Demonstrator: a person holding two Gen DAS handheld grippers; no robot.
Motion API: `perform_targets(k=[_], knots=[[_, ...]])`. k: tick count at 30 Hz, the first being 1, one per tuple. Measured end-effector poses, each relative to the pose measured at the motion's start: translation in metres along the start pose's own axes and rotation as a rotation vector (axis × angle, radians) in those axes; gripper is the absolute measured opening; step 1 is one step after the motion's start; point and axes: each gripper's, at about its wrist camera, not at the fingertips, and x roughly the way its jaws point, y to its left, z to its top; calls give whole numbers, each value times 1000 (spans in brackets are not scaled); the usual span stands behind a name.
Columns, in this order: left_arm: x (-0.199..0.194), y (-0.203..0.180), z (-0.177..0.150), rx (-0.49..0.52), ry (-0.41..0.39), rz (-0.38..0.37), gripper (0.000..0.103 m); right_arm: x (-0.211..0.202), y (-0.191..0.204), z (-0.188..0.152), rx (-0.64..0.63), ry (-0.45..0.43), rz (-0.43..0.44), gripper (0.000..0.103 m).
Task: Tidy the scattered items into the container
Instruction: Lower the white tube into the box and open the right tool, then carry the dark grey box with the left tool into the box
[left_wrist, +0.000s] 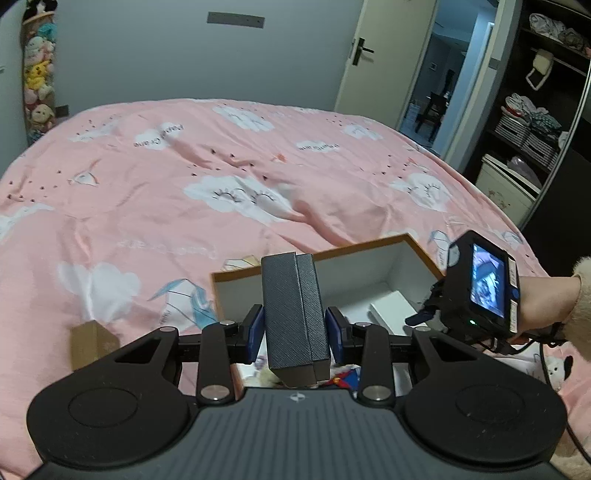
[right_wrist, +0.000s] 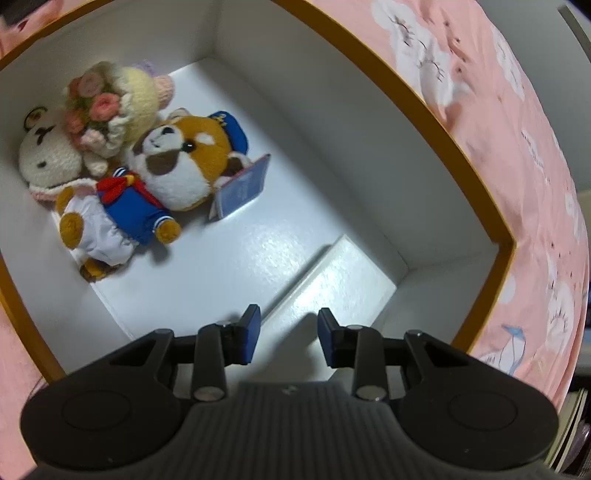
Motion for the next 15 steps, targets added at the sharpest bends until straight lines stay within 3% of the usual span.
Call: perform_targets(k=[8,15], knots=[[25,-18,1,-12,37,-95,41,-7,0,-9,28,-26,-14,35],[65,-53,5,68,126,-166,41,-49,-8,-31,118,-161,-14,35]])
